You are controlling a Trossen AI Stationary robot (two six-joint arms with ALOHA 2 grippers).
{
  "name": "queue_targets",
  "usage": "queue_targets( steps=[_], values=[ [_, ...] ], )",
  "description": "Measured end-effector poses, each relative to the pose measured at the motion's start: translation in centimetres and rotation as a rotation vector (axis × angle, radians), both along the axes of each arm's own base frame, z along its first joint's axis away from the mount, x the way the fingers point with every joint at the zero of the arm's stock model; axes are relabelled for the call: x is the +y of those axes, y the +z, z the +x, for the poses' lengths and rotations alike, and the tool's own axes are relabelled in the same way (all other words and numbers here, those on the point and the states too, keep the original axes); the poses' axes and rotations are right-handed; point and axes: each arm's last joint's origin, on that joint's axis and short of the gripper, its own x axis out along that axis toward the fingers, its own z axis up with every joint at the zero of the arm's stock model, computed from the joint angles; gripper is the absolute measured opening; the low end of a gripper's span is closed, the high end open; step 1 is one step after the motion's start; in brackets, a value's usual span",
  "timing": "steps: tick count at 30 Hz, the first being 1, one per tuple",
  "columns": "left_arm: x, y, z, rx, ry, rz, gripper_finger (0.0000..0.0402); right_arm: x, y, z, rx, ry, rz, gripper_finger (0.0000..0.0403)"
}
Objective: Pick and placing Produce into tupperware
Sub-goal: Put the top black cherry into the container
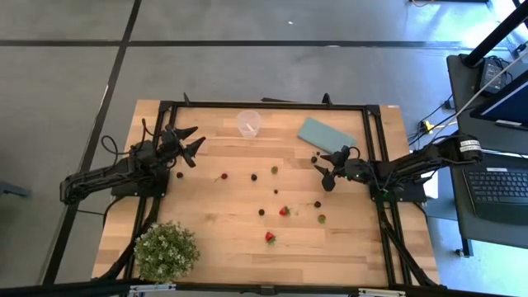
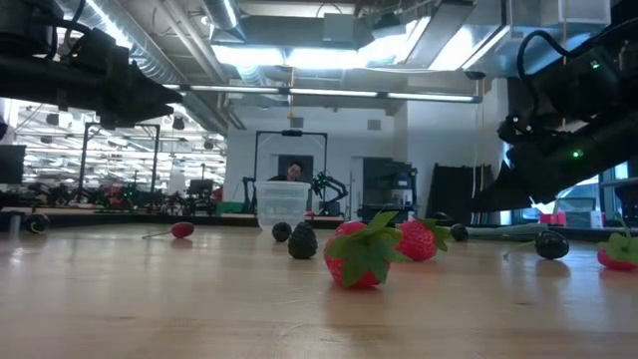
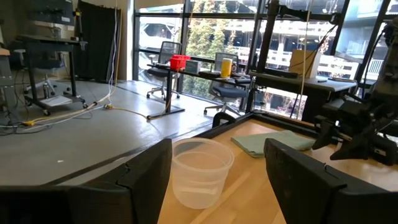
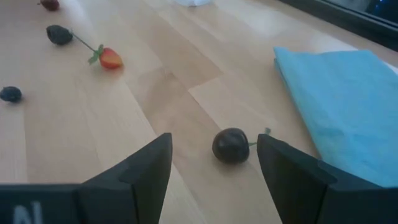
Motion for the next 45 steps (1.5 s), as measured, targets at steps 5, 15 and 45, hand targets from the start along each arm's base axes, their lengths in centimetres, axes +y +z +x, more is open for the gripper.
queue_targets(
  steps=[5, 15, 45],
  values=[
    [0.0, 0.0, 0.0, 0.0, 0.0, 0.0, 0.0247, 0.0, 0.0, 0.0, 0.004, -0.001, -0.005, 0.0237],
    [0.0, 0.0, 0.0, 0.0, 0.0, 0.0, 0.0247, -0.2, 0.2, 1.9, 0.047, -0.01, -0.007, 0.0237],
    [0.0, 0.0, 0.0, -0.001, 0.01, -0.001, 0.0247, -1.5, -2.7, 4.4, 0.182, -0.128, 0.065, 0.0232]
  ],
)
